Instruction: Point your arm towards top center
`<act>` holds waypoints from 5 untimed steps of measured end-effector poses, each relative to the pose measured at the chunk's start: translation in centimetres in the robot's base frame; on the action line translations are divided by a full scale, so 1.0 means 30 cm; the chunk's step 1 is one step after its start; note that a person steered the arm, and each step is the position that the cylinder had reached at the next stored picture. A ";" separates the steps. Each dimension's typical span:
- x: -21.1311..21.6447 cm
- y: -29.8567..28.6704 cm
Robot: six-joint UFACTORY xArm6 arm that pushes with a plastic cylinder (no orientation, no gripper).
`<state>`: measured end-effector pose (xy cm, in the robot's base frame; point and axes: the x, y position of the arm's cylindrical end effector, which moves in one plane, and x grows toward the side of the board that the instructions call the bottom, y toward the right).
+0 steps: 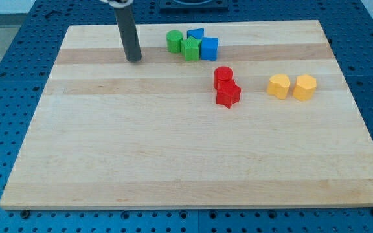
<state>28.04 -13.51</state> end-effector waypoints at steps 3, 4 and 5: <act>-0.255 0.299; -0.248 0.340; -0.245 0.362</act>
